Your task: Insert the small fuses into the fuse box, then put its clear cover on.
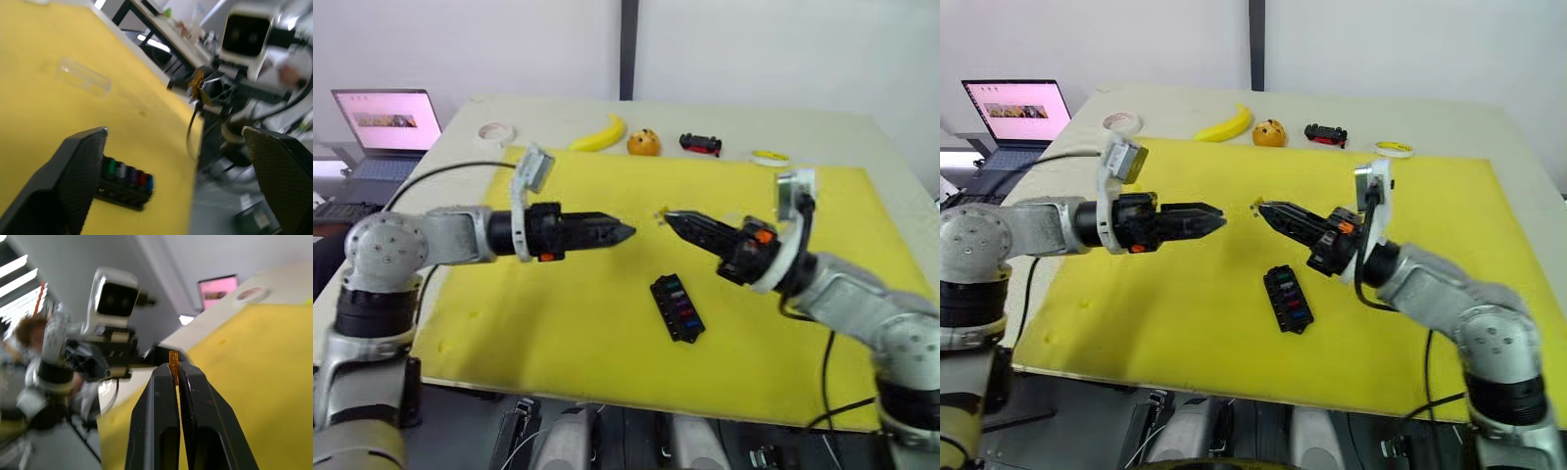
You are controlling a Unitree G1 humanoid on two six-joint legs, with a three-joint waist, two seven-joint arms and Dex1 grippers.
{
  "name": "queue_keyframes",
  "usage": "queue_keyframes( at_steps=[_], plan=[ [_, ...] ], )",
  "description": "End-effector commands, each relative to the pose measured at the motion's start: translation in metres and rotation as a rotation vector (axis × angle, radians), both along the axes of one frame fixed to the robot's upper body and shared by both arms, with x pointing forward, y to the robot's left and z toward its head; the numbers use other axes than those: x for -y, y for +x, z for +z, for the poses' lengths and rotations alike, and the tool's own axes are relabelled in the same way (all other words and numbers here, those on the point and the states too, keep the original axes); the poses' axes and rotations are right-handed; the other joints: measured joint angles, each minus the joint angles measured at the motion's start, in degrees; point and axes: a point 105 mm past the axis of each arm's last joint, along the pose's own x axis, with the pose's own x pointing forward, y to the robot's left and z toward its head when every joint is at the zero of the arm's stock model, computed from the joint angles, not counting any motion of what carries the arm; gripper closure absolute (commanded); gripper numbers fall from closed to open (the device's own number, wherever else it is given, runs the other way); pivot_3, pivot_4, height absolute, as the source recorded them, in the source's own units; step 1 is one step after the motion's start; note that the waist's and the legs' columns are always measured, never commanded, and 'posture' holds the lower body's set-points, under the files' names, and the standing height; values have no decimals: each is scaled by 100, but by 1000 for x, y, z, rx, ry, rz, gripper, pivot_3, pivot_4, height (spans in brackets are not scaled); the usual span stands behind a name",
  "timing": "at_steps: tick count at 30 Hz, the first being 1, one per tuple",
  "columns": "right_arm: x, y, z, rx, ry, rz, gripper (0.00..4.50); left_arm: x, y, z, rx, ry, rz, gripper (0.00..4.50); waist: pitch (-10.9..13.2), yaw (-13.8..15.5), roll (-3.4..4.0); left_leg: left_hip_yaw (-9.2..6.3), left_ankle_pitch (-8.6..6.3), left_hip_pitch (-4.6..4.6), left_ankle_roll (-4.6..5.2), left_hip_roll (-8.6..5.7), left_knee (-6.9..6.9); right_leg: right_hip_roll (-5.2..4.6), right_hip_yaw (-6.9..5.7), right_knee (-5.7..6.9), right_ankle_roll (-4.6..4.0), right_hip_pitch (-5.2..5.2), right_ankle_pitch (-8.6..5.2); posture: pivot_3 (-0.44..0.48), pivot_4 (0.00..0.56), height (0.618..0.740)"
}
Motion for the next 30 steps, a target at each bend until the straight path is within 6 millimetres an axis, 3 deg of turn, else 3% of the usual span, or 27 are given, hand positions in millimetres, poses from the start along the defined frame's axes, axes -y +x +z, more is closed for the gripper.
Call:
queue_keyframes(
  at_steps=[1, 5, 10, 23, 30],
  plan=[
    [9, -1, -8, 132, -214, 121, 4500, 6, -6, -36, 248, 183, -102, 73, 2, 4, -3, 1, 0, 1, 1, 3, -1, 0, 2, -3, -1, 2, -1, 0, 150, 740],
    [20, 9, -26, 302, -468, 261, 4500, 10, -6, -56, 441, 227, -133, 73, 6, -7, -4, 4, -1, -8, 1, 15, 1, 2, 5, -19, 0, -4, 2, 0, 150, 740],
    [24, 27, -38, 444, -626, 379, 4500, 17, -7, -77, 574, 256, -140, 73, 7, 3, -2, 1, -1, -12, 1, 20, 5, -13, 4, -21, 15, -5, 12, 0, 150, 740],
    [19, 60, -57, 619, -810, 519, 4500, 28, 2, -81, 583, 233, -77, 73, 8, 8, -4, 2, -2, -13, 4, 13, 10, -33, -5, -7, 19, -9, 14, 0, 150, 740],
    [19, 67, -63, 627, -832, 531, 4500, 32, -2, -78, 591, 228, -79, 73, 8, 4, -4, 2, -1, -12, 0, 10, 10, -37, -5, 2, 18, -12, 14, 0, 150, 740]
  ],
)
